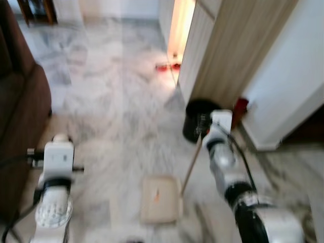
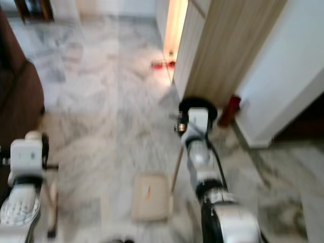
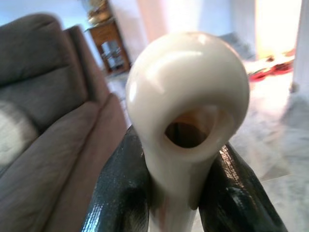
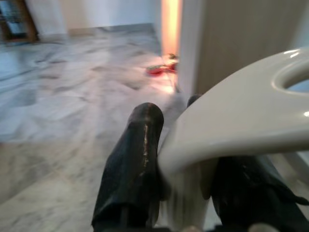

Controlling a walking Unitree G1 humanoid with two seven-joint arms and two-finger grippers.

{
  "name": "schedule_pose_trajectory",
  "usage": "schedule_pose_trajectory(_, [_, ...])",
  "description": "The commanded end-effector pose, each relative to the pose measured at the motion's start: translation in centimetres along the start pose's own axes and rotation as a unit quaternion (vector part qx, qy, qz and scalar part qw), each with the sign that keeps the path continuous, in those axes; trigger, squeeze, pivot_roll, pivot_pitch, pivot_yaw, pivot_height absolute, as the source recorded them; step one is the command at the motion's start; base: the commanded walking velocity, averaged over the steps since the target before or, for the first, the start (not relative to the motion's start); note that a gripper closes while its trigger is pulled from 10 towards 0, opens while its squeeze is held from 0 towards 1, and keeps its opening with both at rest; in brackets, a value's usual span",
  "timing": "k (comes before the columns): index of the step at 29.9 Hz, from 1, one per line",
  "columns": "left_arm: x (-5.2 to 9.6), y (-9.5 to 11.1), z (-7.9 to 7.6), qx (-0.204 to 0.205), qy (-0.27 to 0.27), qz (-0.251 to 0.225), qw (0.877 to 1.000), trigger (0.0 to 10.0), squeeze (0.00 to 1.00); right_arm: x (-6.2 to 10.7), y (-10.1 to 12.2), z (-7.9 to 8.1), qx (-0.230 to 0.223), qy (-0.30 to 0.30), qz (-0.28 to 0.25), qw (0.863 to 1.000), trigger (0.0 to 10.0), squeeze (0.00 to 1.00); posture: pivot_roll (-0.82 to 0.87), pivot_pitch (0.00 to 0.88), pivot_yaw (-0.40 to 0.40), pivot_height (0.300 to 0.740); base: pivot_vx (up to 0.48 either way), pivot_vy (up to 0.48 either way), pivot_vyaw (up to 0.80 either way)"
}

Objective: Sweep floor

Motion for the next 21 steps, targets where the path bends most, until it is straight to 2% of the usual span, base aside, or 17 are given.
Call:
schedule_pose_trajectory(1, [-0.27,0.80,-0.19,-0.005,-0.007,-0.019,1.000,10.0,0.00,-0.12,0.27,-0.25,0.001,-0.001,-0.002,1.000,10.0,0.00,0.19,0.101,-0.084,0.740,0.000,0.000,-0.80])
schedule_pose_trajectory(6, [-0.25,0.71,-0.25,-0.011,-0.009,-0.019,1.000,10.0,0.00,-0.09,0.40,0.03,0.002,-0.001,-0.007,1.000,10.0,0.00,0.19,0.104,-0.088,0.740,0.000,0.000,-0.80])
schedule_pose_trajectory(16, [-0.33,0.78,0.13,-0.011,-0.004,-0.023,1.000,10.0,0.00,-0.13,0.59,0.12,0.007,0.001,-0.010,1.000,10.0,0.00,0.19,0.108,-0.092,0.740,0.000,0.000,0.00])
schedule_pose_trajectory(21, [-0.82,0.79,-0.07,-0.003,-0.015,-0.027,1.000,10.0,0.00,-0.09,0.58,-0.02,0.009,-0.001,-0.012,1.000,10.0,0.00,0.18,0.112,-0.092,0.740,0.000,0.000,0.00])
Point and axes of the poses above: a point about 5 cm out from each wrist's last joint towards the gripper, its own x axis pointing back from the gripper into the wrist, its own y axis along the axis of the wrist's last joint, z = x × y, the point moved 6 cm from there along -x, pointing out of the wrist towards the gripper, and after that the axes turned 13 degrees about x, right-handed, at the moved point
